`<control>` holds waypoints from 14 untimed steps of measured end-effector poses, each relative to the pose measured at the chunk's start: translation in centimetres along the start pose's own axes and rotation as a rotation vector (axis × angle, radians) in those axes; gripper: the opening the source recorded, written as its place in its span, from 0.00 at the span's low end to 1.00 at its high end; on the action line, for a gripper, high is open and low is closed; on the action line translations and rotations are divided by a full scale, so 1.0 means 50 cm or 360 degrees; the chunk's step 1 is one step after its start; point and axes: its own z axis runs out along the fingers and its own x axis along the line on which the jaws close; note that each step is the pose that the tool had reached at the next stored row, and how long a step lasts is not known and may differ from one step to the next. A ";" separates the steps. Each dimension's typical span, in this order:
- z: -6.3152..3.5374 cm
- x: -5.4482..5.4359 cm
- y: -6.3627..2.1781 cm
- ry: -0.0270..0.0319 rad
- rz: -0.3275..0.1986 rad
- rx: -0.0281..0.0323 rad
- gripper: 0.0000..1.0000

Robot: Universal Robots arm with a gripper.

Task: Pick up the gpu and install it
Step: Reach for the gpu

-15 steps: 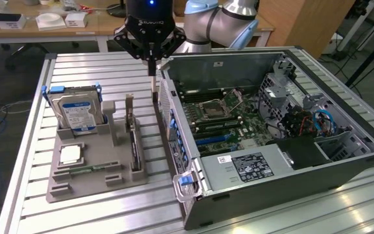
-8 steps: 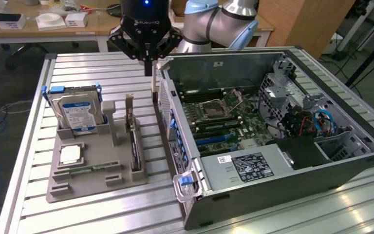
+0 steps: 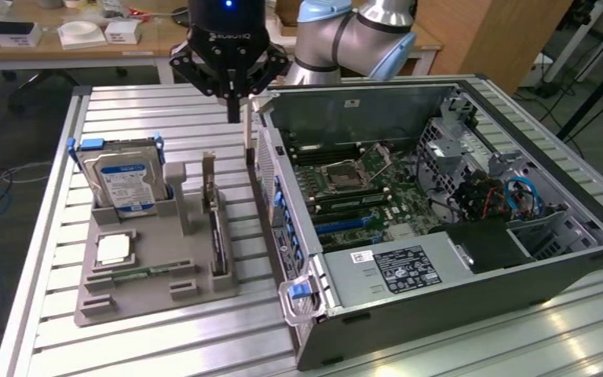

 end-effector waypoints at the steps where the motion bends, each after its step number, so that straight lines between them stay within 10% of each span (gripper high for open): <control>1: 0.000 0.002 0.000 -0.00001 0.0000 0.00000 0.11; 14: -0.001 0.027 -0.002 -0.00001 0.0000 0.00000 0.11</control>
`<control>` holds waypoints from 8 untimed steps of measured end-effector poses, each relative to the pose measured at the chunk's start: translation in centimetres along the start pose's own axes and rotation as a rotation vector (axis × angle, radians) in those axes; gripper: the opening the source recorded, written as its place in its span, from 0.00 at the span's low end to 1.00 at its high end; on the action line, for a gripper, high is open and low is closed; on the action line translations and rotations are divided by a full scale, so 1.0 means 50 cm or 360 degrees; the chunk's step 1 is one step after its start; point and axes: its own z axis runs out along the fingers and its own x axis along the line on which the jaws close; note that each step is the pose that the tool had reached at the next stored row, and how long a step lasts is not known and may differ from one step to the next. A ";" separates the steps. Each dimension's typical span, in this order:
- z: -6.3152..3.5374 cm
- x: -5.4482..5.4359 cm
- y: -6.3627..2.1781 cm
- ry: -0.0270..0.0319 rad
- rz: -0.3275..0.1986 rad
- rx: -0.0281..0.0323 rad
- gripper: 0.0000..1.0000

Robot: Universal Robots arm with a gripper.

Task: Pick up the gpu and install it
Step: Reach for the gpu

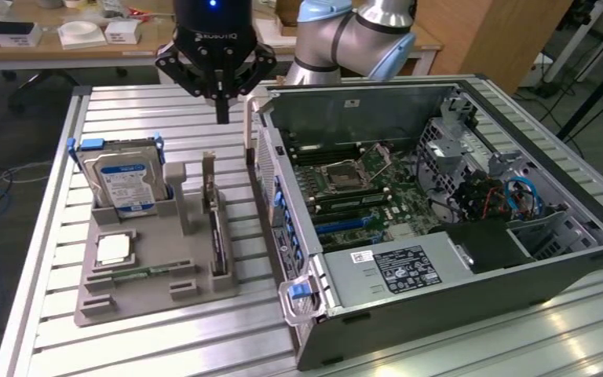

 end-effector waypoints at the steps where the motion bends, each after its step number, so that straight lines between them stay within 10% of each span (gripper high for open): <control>1: 0.000 0.002 0.000 0.00001 0.0000 0.00000 0.11; 8: 0.000 0.011 -0.001 0.00001 0.0000 0.00000 0.11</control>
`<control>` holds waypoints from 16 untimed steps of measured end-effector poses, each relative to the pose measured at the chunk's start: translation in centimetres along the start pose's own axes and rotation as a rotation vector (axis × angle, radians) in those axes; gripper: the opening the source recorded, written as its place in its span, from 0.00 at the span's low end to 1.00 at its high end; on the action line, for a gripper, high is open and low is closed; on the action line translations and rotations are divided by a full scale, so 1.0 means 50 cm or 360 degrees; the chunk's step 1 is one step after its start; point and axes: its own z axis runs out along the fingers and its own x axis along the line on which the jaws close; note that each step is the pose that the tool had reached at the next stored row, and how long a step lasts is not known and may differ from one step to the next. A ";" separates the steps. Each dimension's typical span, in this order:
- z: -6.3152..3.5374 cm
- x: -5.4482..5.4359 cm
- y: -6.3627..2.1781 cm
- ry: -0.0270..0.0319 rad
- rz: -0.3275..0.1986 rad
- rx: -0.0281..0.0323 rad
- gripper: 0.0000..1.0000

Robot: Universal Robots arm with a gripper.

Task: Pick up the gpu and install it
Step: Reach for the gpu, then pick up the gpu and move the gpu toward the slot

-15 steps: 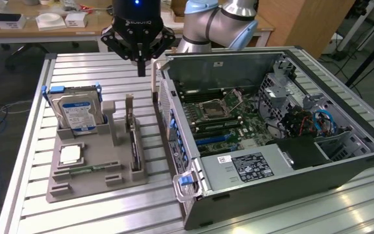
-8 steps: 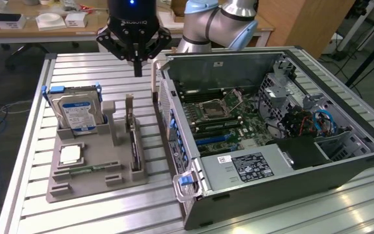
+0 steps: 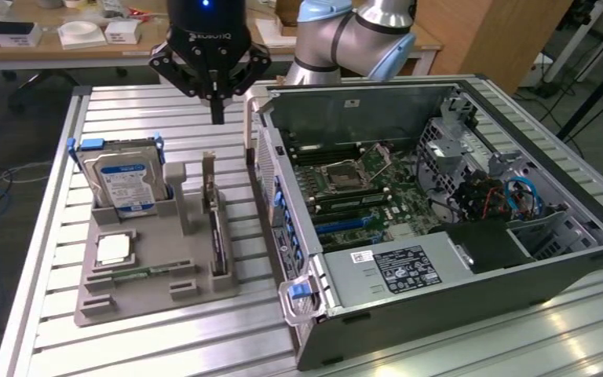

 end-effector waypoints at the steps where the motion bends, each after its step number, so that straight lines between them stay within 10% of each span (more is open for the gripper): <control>1: 0.000 0.001 0.000 -0.00001 0.0000 -0.00001 0.11; 16: 0.000 0.001 0.000 -0.00001 0.0000 0.00000 0.17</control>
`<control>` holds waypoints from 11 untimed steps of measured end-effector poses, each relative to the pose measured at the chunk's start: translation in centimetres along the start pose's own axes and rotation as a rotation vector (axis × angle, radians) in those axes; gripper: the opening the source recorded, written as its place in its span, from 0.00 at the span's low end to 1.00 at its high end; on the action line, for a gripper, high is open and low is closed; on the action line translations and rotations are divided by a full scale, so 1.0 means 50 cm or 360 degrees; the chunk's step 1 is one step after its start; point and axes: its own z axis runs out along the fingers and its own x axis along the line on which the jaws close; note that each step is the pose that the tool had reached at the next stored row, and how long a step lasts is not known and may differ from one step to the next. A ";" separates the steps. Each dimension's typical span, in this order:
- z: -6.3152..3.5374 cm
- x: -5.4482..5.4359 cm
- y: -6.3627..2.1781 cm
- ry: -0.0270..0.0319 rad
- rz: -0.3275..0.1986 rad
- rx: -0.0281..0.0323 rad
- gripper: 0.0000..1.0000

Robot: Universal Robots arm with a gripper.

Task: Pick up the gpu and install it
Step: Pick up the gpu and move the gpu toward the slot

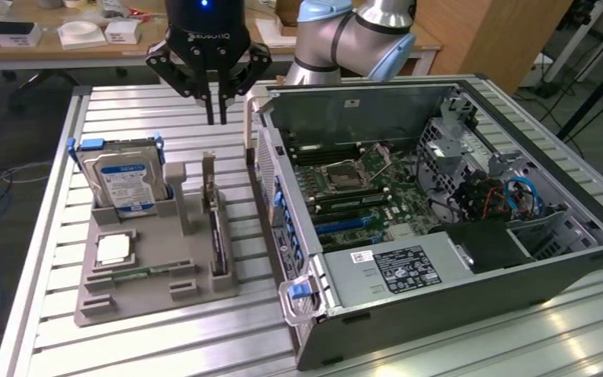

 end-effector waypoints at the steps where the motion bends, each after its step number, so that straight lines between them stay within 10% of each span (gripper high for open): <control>1: 0.000 0.000 0.000 -0.00001 0.0000 0.00000 0.17; 11: 0.000 0.000 0.000 0.00000 0.0000 0.00000 0.53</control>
